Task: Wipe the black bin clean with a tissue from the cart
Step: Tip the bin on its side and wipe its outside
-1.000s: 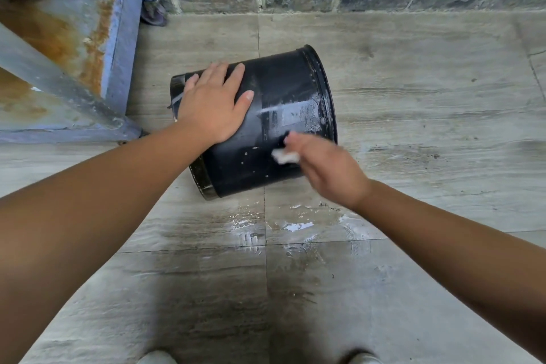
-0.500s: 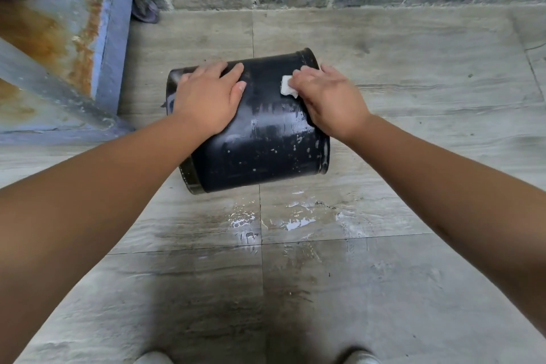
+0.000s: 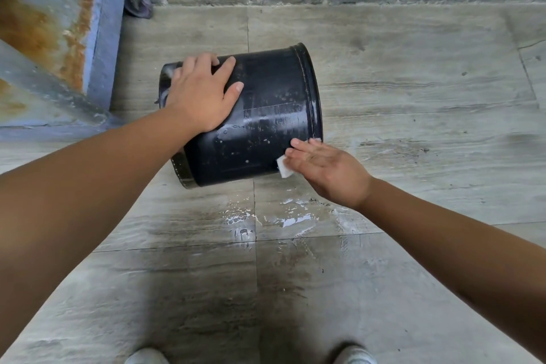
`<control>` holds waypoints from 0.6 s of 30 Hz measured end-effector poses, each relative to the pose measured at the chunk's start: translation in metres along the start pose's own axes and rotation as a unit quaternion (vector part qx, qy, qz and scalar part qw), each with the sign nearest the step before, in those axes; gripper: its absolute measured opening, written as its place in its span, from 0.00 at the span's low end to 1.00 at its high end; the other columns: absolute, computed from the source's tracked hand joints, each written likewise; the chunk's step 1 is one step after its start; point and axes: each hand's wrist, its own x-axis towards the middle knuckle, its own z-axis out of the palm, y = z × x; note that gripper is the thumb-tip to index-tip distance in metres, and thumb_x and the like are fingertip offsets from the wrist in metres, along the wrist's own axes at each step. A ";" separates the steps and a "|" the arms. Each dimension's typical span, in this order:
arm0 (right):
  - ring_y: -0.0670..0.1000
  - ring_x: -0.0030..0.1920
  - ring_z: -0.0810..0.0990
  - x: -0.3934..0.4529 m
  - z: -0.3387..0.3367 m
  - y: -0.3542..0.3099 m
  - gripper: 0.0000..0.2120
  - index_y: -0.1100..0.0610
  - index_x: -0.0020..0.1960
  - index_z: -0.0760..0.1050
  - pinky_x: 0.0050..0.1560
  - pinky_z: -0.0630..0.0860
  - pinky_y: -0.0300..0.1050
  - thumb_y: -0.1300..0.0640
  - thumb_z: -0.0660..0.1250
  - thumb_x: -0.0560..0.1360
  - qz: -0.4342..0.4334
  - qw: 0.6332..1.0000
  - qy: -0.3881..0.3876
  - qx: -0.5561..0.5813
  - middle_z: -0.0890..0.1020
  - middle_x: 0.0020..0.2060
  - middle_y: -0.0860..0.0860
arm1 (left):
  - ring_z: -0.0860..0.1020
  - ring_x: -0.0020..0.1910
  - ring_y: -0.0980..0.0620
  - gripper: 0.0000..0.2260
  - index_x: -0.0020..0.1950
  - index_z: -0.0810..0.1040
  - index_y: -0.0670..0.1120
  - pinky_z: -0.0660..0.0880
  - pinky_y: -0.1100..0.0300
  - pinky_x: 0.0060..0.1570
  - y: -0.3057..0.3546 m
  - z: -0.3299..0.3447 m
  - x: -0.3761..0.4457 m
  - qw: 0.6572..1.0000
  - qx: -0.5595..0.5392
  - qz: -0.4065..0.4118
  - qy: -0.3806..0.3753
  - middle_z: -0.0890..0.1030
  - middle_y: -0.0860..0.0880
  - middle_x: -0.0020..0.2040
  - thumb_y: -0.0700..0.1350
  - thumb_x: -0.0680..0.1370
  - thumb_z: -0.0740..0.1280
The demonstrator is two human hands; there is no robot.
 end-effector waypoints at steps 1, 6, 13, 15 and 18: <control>0.61 0.62 0.79 0.000 -0.001 -0.001 0.14 0.64 0.58 0.81 0.62 0.76 0.59 0.70 0.69 0.73 -0.003 1.000 -0.005 0.006 0.83 0.57 0.59 | 0.66 0.65 0.39 0.29 0.76 0.63 0.49 0.64 0.40 0.62 0.001 -0.002 0.000 1.000 -0.005 -0.002 -0.001 0.69 0.42 0.67 0.63 0.80 0.48; 0.47 0.43 0.81 0.011 -0.010 -0.025 0.09 0.58 0.57 0.78 0.41 0.76 0.40 0.62 0.63 0.78 0.178 0.971 0.031 0.158 0.84 0.44 0.51 | 0.61 0.75 0.40 0.31 0.78 0.57 0.45 0.59 0.42 0.72 -0.006 -0.010 -0.010 0.998 -0.039 -0.001 -0.048 0.63 0.42 0.77 0.60 0.80 0.54; 0.49 0.30 0.81 0.069 -0.027 -0.025 0.04 0.48 0.47 0.72 0.29 0.76 0.45 0.56 0.61 0.80 0.458 0.734 0.122 0.486 0.80 0.42 0.53 | 0.55 0.76 0.40 0.34 0.77 0.57 0.48 0.59 0.36 0.68 -0.035 -0.013 -0.090 0.987 -0.109 -0.112 -0.033 0.56 0.43 0.78 0.55 0.76 0.67; 0.47 0.32 0.80 0.086 -0.025 -0.020 0.06 0.48 0.53 0.74 0.30 0.76 0.42 0.57 0.63 0.79 0.451 0.760 0.099 0.457 0.80 0.46 0.53 | 0.58 0.73 0.38 0.36 0.76 0.57 0.50 0.61 0.38 0.67 -0.034 -0.011 -0.104 0.973 -0.149 -0.174 -0.028 0.58 0.41 0.76 0.53 0.74 0.71; 0.46 0.44 0.78 0.119 -0.020 -0.014 0.13 0.49 0.61 0.74 0.44 0.76 0.40 0.59 0.65 0.78 0.417 0.823 0.068 0.381 0.78 0.54 0.48 | 0.72 0.60 0.44 0.30 0.71 0.61 0.47 0.73 0.47 0.60 -0.028 -0.006 -0.111 0.914 -0.303 -0.265 -0.049 0.71 0.42 0.64 0.47 0.74 0.71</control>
